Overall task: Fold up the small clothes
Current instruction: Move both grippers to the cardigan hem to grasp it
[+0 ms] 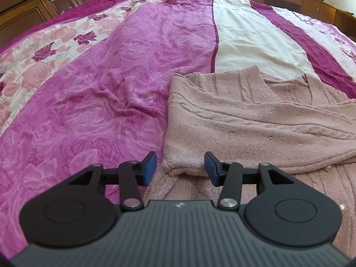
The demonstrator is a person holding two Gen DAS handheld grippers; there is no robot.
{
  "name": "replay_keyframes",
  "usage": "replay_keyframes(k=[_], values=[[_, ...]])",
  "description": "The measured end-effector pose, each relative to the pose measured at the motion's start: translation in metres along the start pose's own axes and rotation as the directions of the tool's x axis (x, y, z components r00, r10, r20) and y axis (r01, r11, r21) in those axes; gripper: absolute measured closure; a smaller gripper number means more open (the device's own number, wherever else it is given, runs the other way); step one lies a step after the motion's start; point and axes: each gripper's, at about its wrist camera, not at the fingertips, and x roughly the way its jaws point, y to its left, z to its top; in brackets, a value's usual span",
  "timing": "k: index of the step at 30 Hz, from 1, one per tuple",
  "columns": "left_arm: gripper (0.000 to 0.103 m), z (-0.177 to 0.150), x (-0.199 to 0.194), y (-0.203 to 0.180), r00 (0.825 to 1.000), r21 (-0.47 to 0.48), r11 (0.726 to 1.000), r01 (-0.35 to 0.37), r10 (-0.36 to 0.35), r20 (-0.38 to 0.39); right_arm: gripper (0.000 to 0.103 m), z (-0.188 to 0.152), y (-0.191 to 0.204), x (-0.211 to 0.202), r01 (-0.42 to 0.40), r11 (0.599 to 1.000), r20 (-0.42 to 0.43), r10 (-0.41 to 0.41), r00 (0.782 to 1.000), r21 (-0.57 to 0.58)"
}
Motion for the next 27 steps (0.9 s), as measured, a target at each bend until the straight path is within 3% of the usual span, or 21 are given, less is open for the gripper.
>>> replay_keyframes(k=[4, 8, 10, 15, 19, 27], values=[[0.054, -0.002, 0.000, -0.001, 1.000, -0.002, 1.000, -0.006, 0.006, -0.007, 0.043, 0.000, 0.015, 0.013, -0.019, 0.999, -0.003, 0.019, 1.000, -0.028], [0.054, -0.002, 0.000, -0.002, 1.000, 0.009, 1.000, -0.009, 0.009, -0.009, 0.043, -0.007, 0.019, 0.037, 0.074, 0.993, -0.099, -0.083, 0.992, -0.088], [0.054, 0.005, -0.002, -0.003, 1.000, 0.024, 1.000, -0.004, 0.004, 0.006, 0.043, -0.004, 0.020, 0.035, 0.071, 0.992, -0.103, -0.082, 0.991, -0.102], [0.054, 0.038, 0.004, -0.014, 0.999, 0.074, 0.997, -0.001, -0.003, 0.045, 0.043, 0.025, 0.032, 0.032, 0.036, 0.988, -0.050, -0.044, 0.998, -0.151], [0.054, 0.074, 0.020, -0.032, 0.996, 0.113, 0.993, 0.029, -0.038, 0.082, 0.043, 0.056, 0.045, 0.059, -0.031, 0.984, -0.045, 0.024, 0.999, -0.178], [0.054, 0.126, 0.088, -0.081, 0.992, 0.165, 0.982, 0.094, -0.107, 0.071, 0.043, 0.098, 0.097, 0.150, -0.161, 0.945, -0.167, 0.117, 0.979, -0.285]])
